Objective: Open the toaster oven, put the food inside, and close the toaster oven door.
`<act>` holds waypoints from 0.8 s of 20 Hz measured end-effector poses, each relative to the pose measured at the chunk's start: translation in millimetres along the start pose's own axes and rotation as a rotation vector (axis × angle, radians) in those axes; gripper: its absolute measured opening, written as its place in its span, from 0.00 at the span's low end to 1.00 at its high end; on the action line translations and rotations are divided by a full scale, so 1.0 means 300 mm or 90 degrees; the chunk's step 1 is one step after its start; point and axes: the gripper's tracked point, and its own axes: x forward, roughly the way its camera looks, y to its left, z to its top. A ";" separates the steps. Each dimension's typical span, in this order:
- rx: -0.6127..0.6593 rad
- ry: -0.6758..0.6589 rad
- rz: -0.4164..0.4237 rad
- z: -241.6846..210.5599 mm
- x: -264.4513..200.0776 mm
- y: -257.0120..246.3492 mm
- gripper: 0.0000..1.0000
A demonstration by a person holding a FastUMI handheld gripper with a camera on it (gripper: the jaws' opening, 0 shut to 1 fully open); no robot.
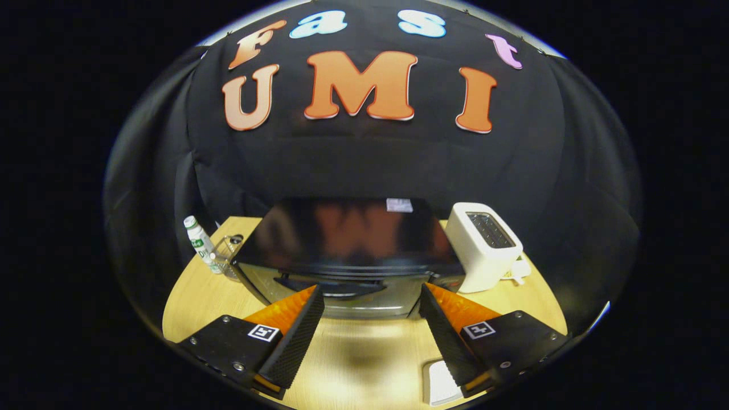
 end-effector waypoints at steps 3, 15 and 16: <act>0.001 -0.055 0.001 0.159 -0.051 -0.083 1.00; 0.024 -0.179 0.001 0.501 -0.271 -0.368 1.00; 0.019 -0.184 0.000 0.507 -0.286 -0.382 1.00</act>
